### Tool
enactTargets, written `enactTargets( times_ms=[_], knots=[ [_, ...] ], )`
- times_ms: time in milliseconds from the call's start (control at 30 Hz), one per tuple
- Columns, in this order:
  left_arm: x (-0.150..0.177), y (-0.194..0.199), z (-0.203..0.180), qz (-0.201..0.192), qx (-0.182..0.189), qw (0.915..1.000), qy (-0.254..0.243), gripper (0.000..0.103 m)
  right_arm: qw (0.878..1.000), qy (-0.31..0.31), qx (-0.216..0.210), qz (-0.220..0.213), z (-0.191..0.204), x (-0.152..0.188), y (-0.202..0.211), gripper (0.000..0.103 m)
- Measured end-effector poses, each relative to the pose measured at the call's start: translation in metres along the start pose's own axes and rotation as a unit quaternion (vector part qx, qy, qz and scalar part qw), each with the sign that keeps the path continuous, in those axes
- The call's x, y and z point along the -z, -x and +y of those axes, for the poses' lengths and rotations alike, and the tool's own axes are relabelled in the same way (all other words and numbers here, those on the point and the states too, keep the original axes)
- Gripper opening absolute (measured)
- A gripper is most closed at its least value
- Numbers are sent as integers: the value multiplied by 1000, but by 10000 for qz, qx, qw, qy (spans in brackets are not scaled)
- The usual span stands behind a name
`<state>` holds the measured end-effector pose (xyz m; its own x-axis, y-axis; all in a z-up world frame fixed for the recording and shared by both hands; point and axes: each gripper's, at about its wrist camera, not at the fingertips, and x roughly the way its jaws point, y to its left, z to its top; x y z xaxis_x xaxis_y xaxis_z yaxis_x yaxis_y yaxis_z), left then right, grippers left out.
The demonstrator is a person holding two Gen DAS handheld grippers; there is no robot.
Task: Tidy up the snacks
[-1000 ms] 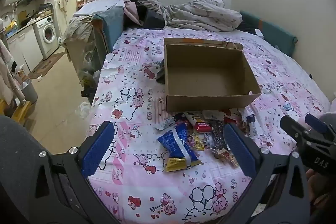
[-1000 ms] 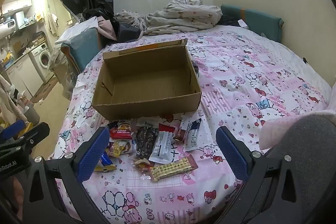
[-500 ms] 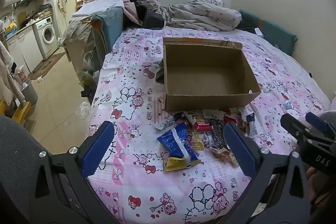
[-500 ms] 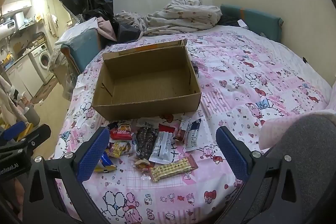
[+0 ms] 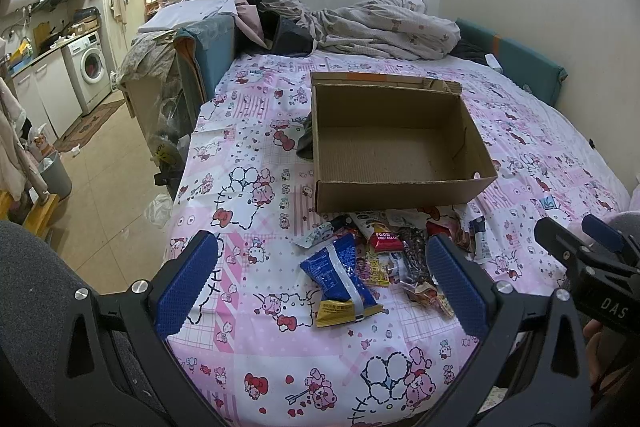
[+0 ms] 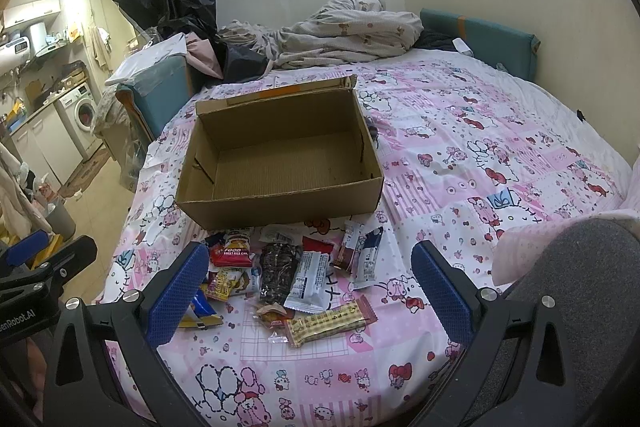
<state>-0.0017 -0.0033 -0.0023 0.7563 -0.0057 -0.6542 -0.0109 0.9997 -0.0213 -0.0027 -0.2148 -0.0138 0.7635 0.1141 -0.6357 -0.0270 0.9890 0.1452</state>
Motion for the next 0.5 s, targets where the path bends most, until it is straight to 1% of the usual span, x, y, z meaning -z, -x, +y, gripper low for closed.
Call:
enactTargets(
  times_ms=[500],
  knots=[
    [0,0,1,2,3,10000,7,103,10000,-3,-1,-3,0,0,0,103]
  ],
)
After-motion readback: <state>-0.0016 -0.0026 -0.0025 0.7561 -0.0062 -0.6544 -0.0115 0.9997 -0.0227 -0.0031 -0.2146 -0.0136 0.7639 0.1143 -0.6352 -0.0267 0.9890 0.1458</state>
